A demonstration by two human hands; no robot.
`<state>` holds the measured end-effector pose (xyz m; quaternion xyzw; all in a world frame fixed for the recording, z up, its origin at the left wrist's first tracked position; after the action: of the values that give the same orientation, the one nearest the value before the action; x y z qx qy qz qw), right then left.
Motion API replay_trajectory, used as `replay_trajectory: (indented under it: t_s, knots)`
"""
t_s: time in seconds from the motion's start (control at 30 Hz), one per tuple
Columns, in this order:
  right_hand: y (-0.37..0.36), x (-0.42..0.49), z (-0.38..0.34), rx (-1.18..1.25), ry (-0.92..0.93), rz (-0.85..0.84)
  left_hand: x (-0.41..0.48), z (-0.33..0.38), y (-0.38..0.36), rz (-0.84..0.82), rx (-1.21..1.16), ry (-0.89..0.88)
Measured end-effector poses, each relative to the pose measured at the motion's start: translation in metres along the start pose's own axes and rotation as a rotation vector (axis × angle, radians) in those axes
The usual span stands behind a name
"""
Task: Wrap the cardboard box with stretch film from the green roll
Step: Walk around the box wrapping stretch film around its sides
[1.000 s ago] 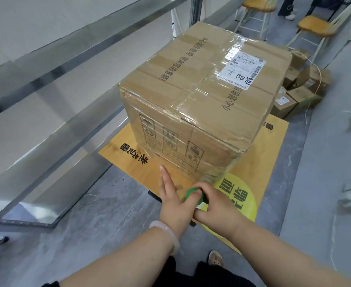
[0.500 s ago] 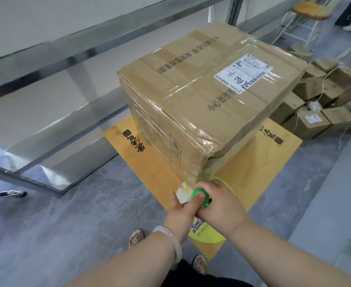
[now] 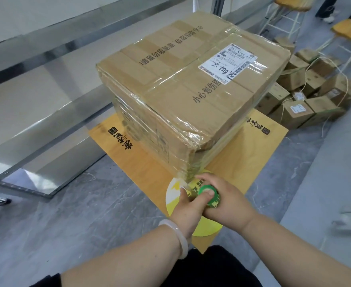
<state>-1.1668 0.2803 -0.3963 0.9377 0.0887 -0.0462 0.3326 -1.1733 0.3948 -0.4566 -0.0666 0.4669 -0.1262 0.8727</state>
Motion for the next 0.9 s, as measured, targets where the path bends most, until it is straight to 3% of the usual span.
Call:
replay_trajectory:
  t_s: [0.13, 0.37, 0.53, 0.7, 0.9]
  knots:
    - [0.017, 0.000, 0.003, -0.002, 0.046, 0.084, -0.003, 0.008, -0.018, -0.024, 0.023, -0.027]
    - [0.046, 0.008, 0.020, -0.027, 0.054, 0.000, 0.000, 0.021, -0.048, 0.017, -0.084, -0.031]
    - [0.069, 0.025, 0.023, -0.273, 0.161, -0.068, -0.006, 0.027, -0.074, 0.075, -0.350, -0.061]
    - [0.088, 0.048, 0.033, -0.400, 0.212, -0.123, 0.000, 0.029, -0.104, 0.096, -0.421, -0.082]
    - [0.098, 0.061, 0.036, -0.176, 0.154, -0.202, 0.011, 0.032, -0.116, 0.137, -0.580, -0.125]
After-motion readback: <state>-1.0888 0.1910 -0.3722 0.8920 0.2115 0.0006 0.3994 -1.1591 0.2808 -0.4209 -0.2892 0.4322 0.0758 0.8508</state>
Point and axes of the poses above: each hand's wrist, its own x-axis towards the middle knuckle, its own y-axis out of the back of the hand, z = x × y, the point moved 4 cm from there along x, towards the middle knuckle, and after that the axes turned 6 degrees about y, right-handed, at the moved point
